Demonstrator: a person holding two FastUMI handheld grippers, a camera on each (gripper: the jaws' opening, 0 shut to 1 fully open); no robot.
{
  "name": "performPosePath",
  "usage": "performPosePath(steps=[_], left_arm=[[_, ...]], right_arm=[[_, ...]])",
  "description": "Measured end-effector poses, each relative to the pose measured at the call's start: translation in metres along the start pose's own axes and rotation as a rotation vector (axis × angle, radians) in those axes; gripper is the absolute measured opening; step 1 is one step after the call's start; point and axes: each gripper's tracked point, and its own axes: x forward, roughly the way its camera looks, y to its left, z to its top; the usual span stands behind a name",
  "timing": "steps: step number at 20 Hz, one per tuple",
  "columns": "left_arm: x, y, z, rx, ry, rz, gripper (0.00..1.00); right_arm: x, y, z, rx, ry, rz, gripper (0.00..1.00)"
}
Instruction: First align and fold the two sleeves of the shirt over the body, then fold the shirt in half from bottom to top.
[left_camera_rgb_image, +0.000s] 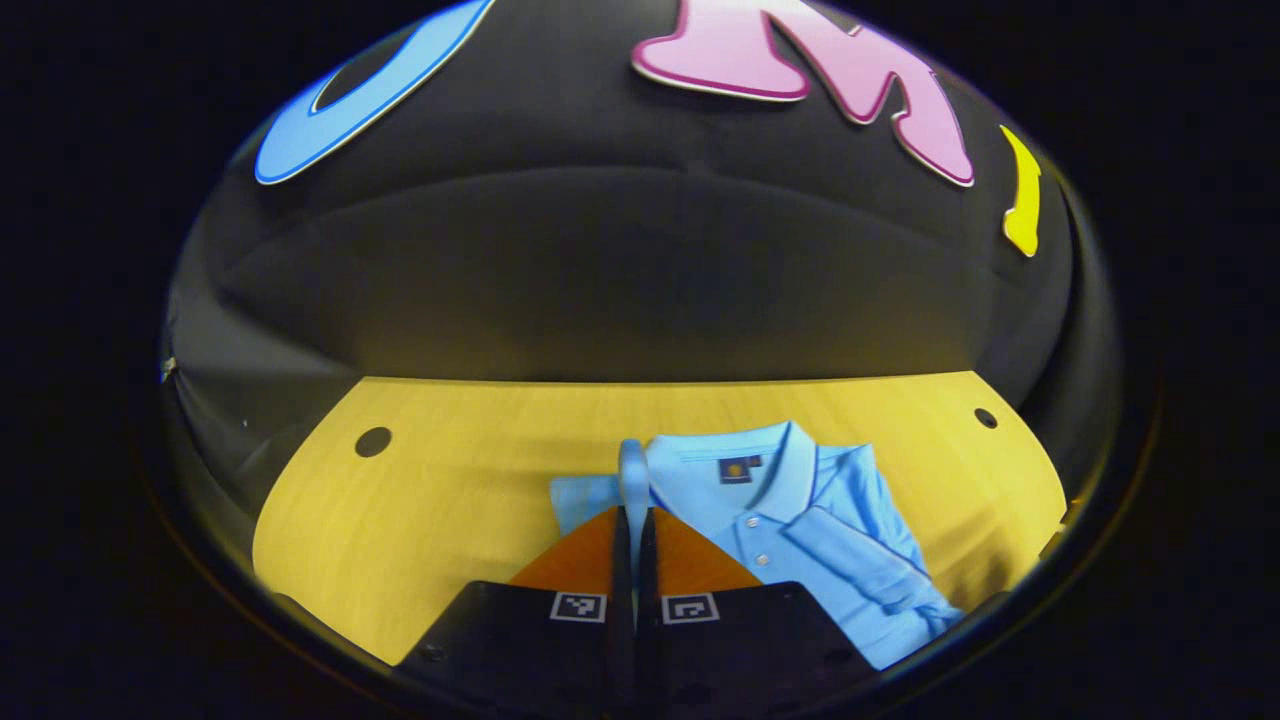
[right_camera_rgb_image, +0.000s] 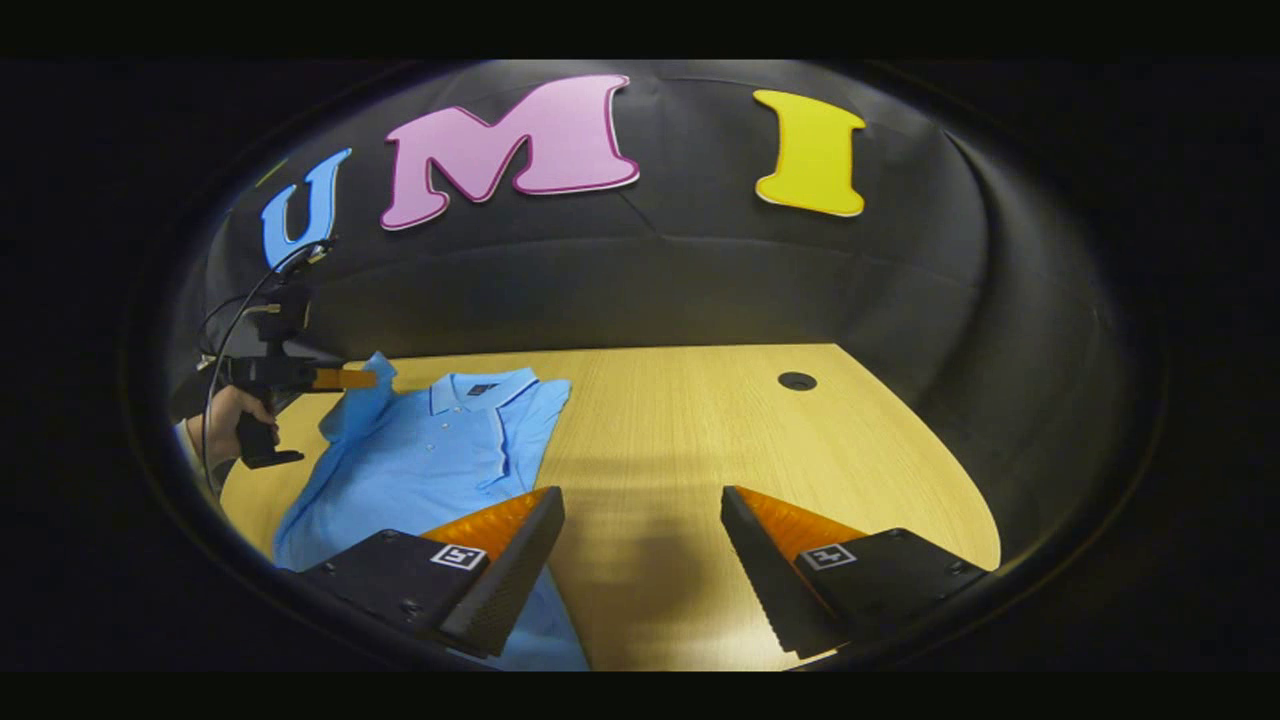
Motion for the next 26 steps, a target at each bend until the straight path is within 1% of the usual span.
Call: performPosePath(steps=[1,2,4,5,8,9,10,12,13,14,16,18,20,22,26], left_arm=[[-0.003,-0.015,0.001,-0.023,-0.019,-0.029,0.02],[-0.010,-0.034,0.007,-0.061,-0.060,-0.101,0.26],[-0.031,-0.033,0.015,-0.070,-0.118,-0.129,0.75],[-0.050,-0.025,0.017,-0.072,-0.135,-0.126,0.99],[-0.113,0.000,0.006,-0.084,-0.149,-0.123,0.97],[-0.144,0.017,-0.006,-0.073,-0.142,-0.116,0.97],[-0.168,0.030,-0.019,-0.057,-0.128,-0.105,0.97],[-0.215,0.057,-0.052,-0.047,-0.079,-0.073,0.97],[-0.237,0.069,-0.070,-0.066,-0.052,-0.063,0.97],[-0.258,0.079,-0.089,-0.090,-0.028,-0.055,0.97],[-0.292,0.099,-0.135,-0.112,0.029,-0.029,0.97],[-0.322,0.114,-0.182,-0.095,0.102,0.003,0.97],[-0.344,0.114,-0.218,-0.079,0.162,0.020,0.97],[-0.360,0.105,-0.248,-0.075,0.216,0.022,0.97],[-0.364,0.080,-0.294,-0.091,0.300,0.012,0.97]], right_arm=[[-0.010,-0.002,-0.008,0.016,0.008,-0.004,0.97],[-0.020,-0.002,-0.020,0.028,0.025,-0.011,0.97],[-0.036,-0.003,-0.028,0.018,0.025,-0.025,0.97],[-0.044,-0.003,-0.029,0.011,0.018,-0.032,0.97],[-0.078,0.000,-0.041,0.013,0.030,-0.050,0.98],[-0.093,0.005,-0.050,0.030,0.044,-0.048,0.95],[-0.104,0.009,-0.058,0.044,0.057,-0.050,0.95],[-0.124,0.016,-0.077,0.056,0.081,-0.064,0.94],[-0.132,0.021,-0.088,0.053,0.097,-0.070,0.94],[-0.139,0.025,-0.100,0.046,0.114,-0.074,0.97],[-0.153,0.028,-0.121,0.040,0.147,-0.093,0.97],[-0.166,0.032,-0.139,0.042,0.176,-0.101,0.97],[-0.178,0.035,-0.157,0.052,0.213,-0.104,0.97],[-0.185,0.039,-0.175,0.058,0.253,-0.107,0.97],[-0.190,0.039,-0.206,0.025,0.309,-0.121,0.98]])
